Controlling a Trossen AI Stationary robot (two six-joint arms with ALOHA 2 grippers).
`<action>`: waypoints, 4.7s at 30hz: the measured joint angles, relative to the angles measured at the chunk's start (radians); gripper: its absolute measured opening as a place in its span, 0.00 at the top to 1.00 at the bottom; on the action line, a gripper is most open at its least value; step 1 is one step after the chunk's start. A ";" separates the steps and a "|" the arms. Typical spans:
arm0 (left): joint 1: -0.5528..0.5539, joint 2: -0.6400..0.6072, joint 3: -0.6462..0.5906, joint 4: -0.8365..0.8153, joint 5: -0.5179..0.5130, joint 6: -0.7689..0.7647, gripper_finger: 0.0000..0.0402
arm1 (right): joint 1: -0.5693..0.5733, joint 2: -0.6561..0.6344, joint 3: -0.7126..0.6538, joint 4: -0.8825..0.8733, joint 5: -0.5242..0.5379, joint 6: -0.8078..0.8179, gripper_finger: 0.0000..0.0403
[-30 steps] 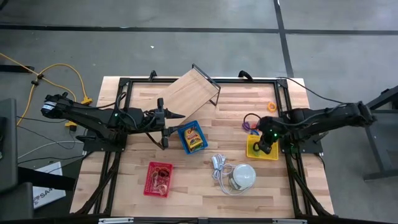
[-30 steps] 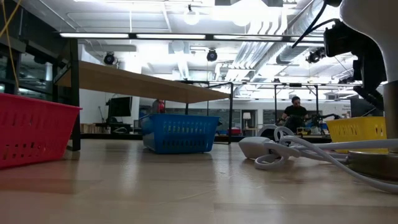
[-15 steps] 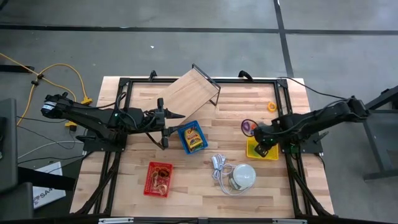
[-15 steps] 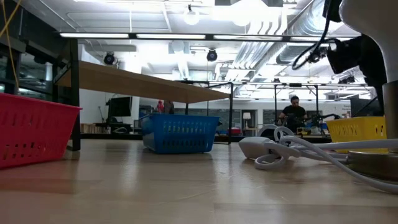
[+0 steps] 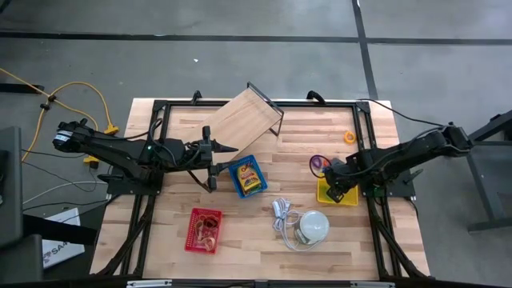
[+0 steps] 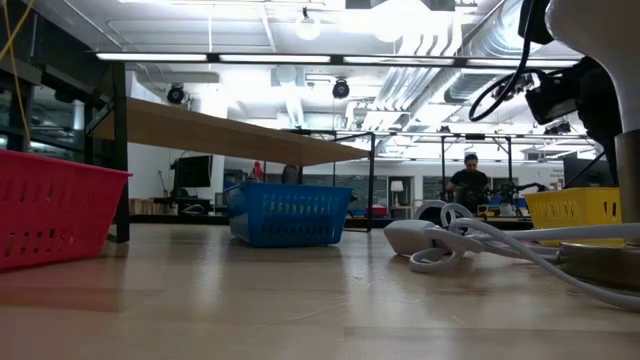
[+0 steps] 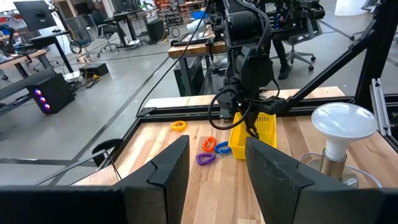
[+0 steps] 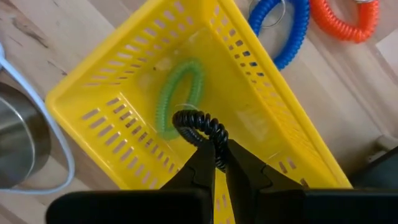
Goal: Pick & Place Office Desk Supplies
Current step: Put the black spring keychain into the yellow bin, then put the yellow spring keychain into the yellow bin
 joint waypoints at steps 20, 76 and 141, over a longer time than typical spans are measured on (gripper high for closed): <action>0.000 0.000 0.000 0.000 0.000 0.000 0.63 | 0.000 0.000 0.000 0.008 0.010 0.025 0.75; 0.000 0.000 0.000 0.000 0.000 0.000 0.63 | -0.628 -0.123 0.000 0.068 0.375 0.016 0.76; 0.000 0.000 0.000 0.000 0.000 0.000 0.63 | -1.062 0.298 0.000 0.241 0.326 -0.451 0.76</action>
